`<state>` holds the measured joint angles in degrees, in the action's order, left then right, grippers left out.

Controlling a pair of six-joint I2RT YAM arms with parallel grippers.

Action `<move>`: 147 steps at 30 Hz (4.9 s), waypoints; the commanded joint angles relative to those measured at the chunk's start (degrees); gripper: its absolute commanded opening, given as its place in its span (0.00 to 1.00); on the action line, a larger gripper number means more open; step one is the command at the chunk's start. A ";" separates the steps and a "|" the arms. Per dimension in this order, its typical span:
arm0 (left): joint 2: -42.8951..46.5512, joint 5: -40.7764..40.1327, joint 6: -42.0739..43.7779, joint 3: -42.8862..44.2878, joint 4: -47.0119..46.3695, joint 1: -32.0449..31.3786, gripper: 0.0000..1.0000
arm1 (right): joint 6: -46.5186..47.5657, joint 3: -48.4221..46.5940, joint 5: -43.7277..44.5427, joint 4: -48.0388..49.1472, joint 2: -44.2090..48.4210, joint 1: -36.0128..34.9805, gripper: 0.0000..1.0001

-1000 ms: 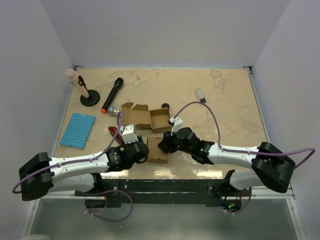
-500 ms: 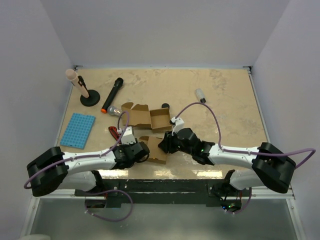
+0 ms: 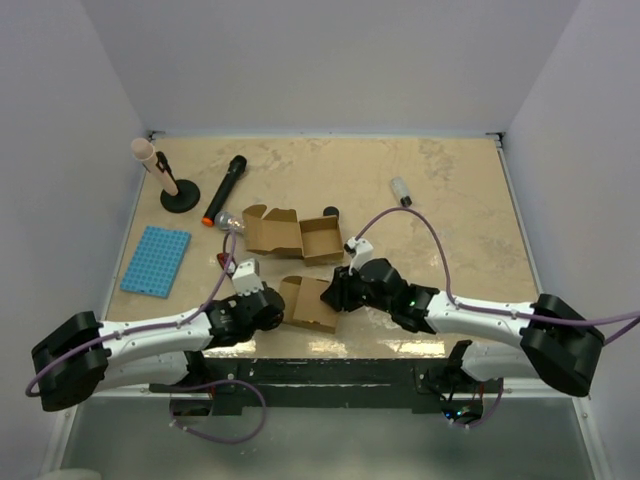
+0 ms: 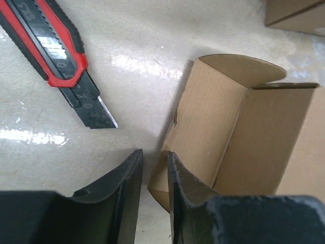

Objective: Unpack the express box
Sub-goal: Open the express box at the center of the board.

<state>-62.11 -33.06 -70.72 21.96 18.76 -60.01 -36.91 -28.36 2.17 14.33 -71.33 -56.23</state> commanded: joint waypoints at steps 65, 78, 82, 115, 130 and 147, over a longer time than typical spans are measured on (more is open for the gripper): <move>13.68 -1.83 6.56 -1.48 -3.29 0.24 0.67 | -17.50 3.39 3.19 -33.75 4.09 -0.37 0.42; 9.90 6.07 12.18 -6.22 -17.18 4.11 0.73 | -19.95 8.67 -1.65 -29.01 4.35 -0.72 0.42; 8.15 7.13 12.71 -5.96 -16.92 5.51 0.73 | -21.01 8.50 -1.04 -30.06 5.93 -0.90 0.42; 4.01 18.38 15.52 -12.90 -34.65 5.87 0.67 | -18.02 -9.18 3.01 -27.08 5.50 -1.52 0.79; 2.43 23.56 15.70 -16.33 -43.81 7.45 0.36 | -17.85 -6.80 1.34 -23.56 7.52 -1.52 0.78; 17.28 16.54 23.87 0.17 -19.07 7.63 0.00 | -10.30 -16.19 8.80 -30.06 11.21 -1.52 0.77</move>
<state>-47.77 -11.84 -52.73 11.49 -9.89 -52.75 -51.64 -39.05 6.17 -14.04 -62.19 -57.47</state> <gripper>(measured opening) 0.020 0.774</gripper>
